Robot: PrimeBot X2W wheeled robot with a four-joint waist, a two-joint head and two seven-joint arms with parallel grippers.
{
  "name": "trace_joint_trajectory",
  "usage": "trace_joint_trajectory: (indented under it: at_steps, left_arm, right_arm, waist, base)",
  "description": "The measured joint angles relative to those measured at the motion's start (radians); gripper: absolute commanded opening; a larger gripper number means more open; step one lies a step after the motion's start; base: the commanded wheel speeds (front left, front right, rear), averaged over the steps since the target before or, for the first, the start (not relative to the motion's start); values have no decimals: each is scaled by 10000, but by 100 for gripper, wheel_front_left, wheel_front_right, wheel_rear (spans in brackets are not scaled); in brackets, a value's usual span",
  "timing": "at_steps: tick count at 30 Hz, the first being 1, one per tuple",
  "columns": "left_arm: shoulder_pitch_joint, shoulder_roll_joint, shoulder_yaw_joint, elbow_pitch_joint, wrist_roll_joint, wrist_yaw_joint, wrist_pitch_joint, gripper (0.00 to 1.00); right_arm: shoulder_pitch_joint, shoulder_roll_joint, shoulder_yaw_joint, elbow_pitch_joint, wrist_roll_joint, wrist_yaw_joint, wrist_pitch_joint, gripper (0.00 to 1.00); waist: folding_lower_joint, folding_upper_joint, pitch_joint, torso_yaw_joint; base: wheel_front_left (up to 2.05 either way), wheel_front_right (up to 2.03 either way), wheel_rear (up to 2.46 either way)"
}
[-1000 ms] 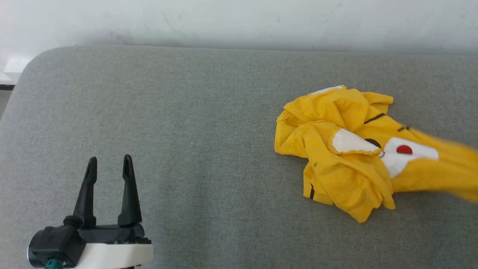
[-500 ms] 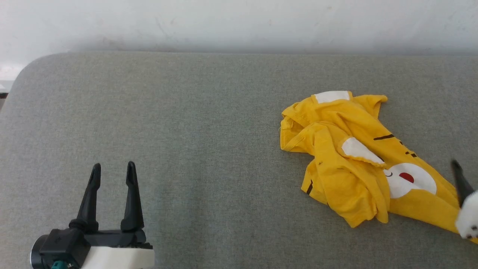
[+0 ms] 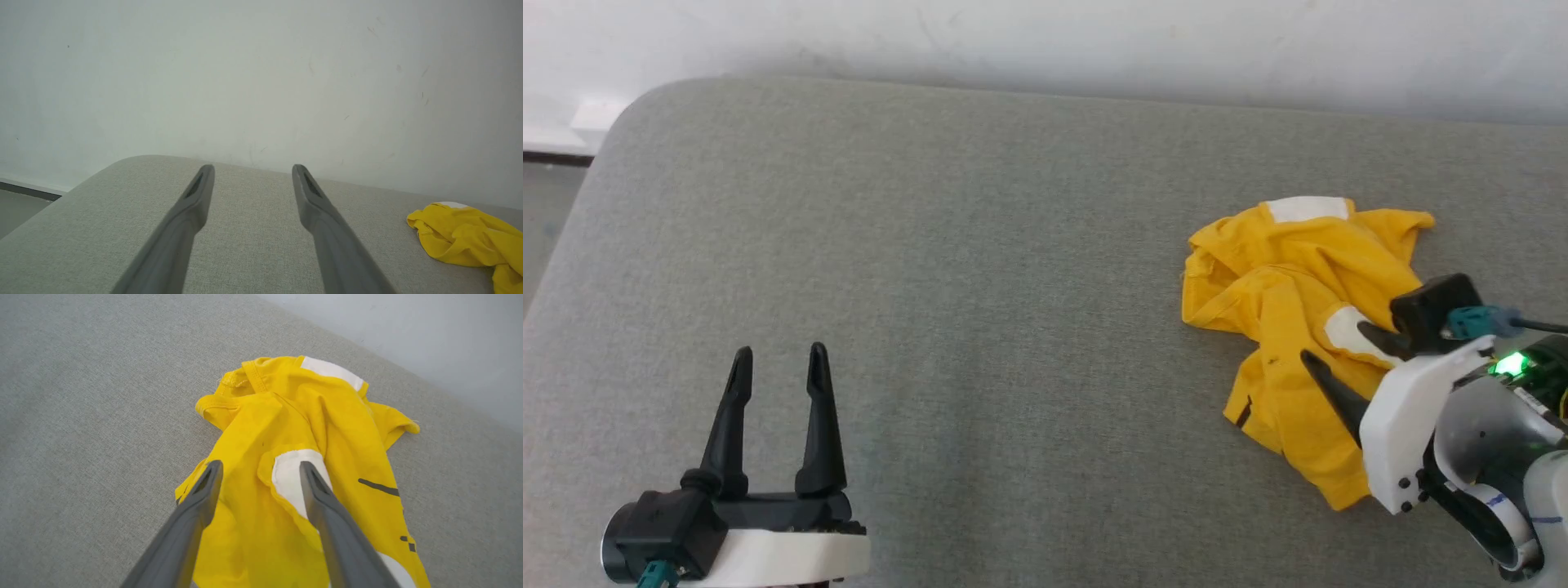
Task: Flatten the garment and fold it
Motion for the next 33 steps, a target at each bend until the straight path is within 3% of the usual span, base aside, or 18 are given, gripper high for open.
trace_joint_trajectory:
  at_steps: [4,5,7,17,24,31,32,33]
  left_arm:
    - [0,-2,-25,15,-23,36,0,100]
    - [-4,-2,-42,19,-40,36,-2,100]
    - [-32,-4,-65,31,-77,48,0,100]
    - [-97,-4,-35,150,-90,125,0,100]
    - [-99,-4,-21,201,-88,121,0,100]
    - [-97,-4,-50,284,-107,61,0,100]
    - [-97,-4,-67,313,-119,36,0,100]
    - [-98,-4,-90,341,-161,35,0,100]
  right_arm:
    - [-140,-370,405,594,-100,0,403,100]
    - [-151,-385,401,746,-104,0,487,59]
    - [-191,-366,357,940,-150,2,477,0]
    - [-1257,140,564,487,-201,0,-537,0]
    - [-1919,1277,3049,-290,1321,0,-554,0]
    - [-1562,1540,5480,420,2499,0,-79,0]
    - [-1422,1515,5590,681,2640,0,31,20]
    - [-1336,1419,5731,947,2627,-2,153,53]
  waist:
    - [0,0,125,283]
    - [0,0,157,347]
    - [0,0,222,471]
    - [0,0,167,548]
    - [-1,0,-132,373]
    - [-1,0,-107,548]
    - [-1,0,-92,604]
    - [-1,0,-78,662]
  base:
    - [0,0,0]
    - [0,0,0]
    - [0,0,0]
    - [0,0,0]
    - [0,0,0]
    - [0,0,0]
    - [0,0,0]
    - [0,0,0]
